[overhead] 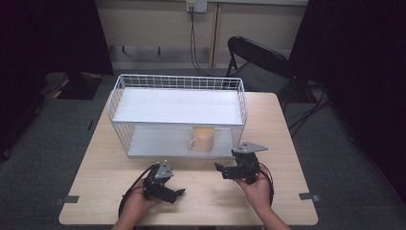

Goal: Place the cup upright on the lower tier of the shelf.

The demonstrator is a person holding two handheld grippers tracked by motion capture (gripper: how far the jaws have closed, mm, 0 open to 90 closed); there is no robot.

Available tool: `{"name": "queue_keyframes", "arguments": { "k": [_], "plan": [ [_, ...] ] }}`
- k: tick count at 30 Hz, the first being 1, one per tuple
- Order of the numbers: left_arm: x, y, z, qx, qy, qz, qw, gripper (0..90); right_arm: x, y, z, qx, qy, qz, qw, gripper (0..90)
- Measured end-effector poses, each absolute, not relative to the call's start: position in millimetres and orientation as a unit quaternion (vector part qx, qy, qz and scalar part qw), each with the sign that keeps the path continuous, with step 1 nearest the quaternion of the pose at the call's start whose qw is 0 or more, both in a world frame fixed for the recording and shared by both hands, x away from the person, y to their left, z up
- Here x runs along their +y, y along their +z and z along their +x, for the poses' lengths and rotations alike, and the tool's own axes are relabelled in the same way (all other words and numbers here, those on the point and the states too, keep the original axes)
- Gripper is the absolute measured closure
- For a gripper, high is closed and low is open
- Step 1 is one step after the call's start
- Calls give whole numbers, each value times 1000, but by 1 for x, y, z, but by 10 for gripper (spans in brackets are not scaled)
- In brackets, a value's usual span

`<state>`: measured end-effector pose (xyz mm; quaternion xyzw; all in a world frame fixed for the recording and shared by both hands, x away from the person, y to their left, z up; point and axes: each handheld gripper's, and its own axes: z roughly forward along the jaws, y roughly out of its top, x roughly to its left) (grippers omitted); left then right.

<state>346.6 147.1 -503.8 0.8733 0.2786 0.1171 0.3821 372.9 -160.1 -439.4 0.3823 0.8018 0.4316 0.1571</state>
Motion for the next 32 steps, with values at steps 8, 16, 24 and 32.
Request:
{"name": "queue_keyframes", "arguments": {
  "k": [8, 16, 24, 32],
  "plan": [
    [147, -504, 347, 279, 117, 873, 382, 83, -168, -442, 368, 814, 428, 362, 154, 148],
    [147, -504, 347, 279, 117, 873, 382, 83, -181, -445, 363, 821, 422, 353, 152, 149],
    [147, -504, 347, 279, 117, 873, 382, 83, -199, -448, 359, 821, 422, 354, 152, 150],
    [147, -504, 346, 280, 119, 873, 382, 85, -211, -452, 355, 822, 419, 353, 157, 149]
  ]
}}
